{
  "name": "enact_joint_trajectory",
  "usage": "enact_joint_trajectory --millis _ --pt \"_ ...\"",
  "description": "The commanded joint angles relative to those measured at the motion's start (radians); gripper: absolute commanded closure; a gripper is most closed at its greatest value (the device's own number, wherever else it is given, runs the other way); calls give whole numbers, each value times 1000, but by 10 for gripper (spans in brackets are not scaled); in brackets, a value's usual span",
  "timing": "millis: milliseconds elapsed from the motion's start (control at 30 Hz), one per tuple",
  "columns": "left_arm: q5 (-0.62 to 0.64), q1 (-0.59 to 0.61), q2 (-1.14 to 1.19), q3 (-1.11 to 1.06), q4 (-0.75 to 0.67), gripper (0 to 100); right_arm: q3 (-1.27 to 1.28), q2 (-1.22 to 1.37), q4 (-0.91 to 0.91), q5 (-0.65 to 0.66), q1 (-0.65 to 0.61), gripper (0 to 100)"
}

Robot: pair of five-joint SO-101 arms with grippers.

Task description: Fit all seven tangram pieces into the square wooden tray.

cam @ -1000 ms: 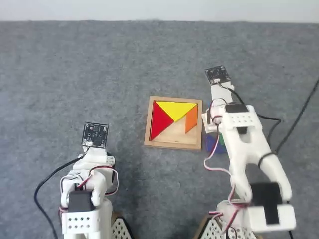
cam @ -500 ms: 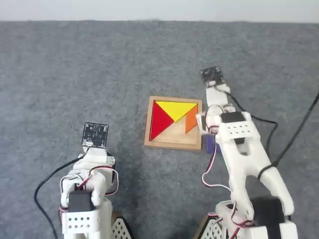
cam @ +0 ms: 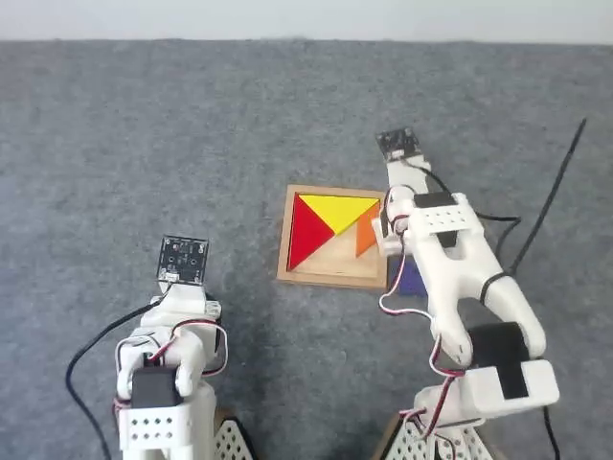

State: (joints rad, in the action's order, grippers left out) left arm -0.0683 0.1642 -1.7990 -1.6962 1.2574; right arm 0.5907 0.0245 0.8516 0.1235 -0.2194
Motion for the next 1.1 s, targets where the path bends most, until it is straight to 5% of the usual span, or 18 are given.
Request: enact_joint_trajectory --millis 0,700,1067 --pt "0 -2 -17 12 3 979 63 -94 12 6 5 865" --pt "0 -2 -17 12 3 979 276 -472 47 18 81 860" --pt "0 -2 -17 12 3 979 252 -277 22 49 85 854"
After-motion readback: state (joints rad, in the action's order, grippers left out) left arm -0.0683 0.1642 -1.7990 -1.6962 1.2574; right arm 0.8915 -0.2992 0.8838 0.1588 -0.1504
